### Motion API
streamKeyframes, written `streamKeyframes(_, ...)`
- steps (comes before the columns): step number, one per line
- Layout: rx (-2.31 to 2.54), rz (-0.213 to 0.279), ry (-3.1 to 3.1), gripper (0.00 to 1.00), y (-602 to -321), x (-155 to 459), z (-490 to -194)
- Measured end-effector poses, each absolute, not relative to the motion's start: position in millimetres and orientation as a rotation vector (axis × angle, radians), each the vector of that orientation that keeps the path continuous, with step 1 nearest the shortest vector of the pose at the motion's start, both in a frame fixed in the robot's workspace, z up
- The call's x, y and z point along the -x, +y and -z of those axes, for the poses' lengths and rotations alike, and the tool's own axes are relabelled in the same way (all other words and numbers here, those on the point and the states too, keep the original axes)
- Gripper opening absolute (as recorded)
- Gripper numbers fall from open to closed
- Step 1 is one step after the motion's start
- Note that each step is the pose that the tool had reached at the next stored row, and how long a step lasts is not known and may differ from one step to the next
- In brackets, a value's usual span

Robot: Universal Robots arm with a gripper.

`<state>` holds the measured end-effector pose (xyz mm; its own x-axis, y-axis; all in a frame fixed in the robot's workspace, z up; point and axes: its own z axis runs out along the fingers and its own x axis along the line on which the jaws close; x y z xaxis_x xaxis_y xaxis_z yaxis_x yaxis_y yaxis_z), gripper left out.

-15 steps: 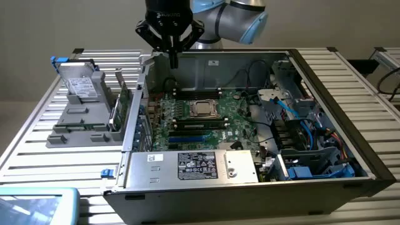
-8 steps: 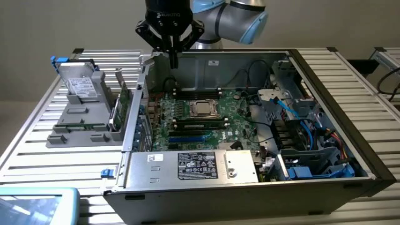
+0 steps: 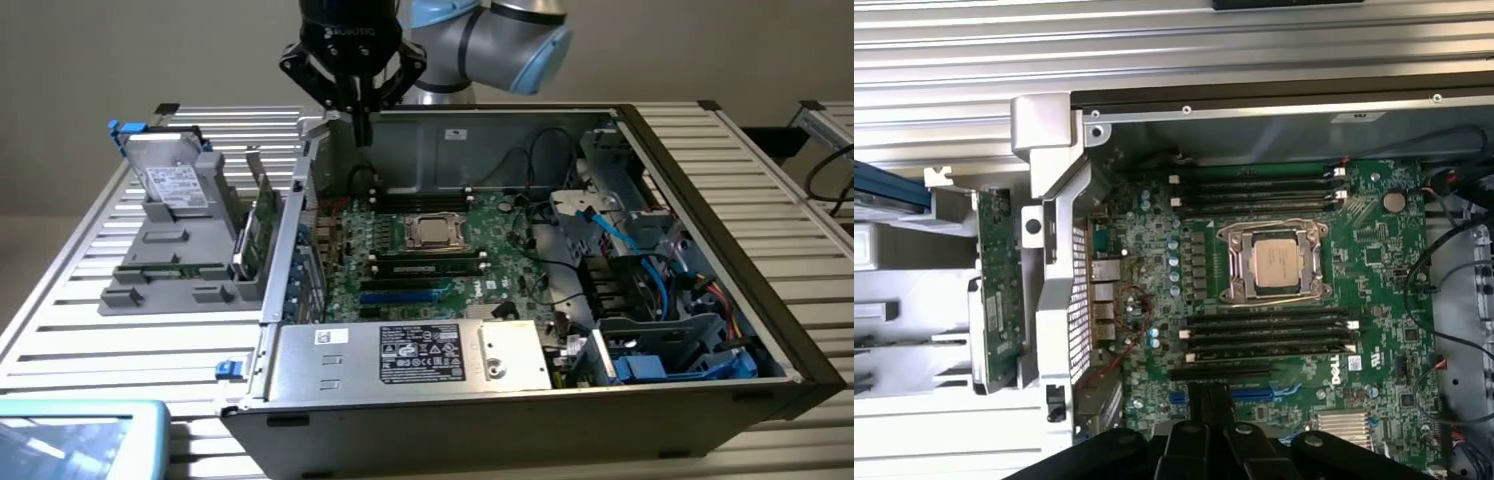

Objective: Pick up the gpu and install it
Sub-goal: 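Reach for the gpu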

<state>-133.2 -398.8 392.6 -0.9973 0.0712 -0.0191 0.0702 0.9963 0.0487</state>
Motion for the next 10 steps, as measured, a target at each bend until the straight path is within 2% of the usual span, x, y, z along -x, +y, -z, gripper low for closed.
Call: streamKeyframes(10, -0.11, -0.075, 3.115, 0.12, -399, 178, -393)
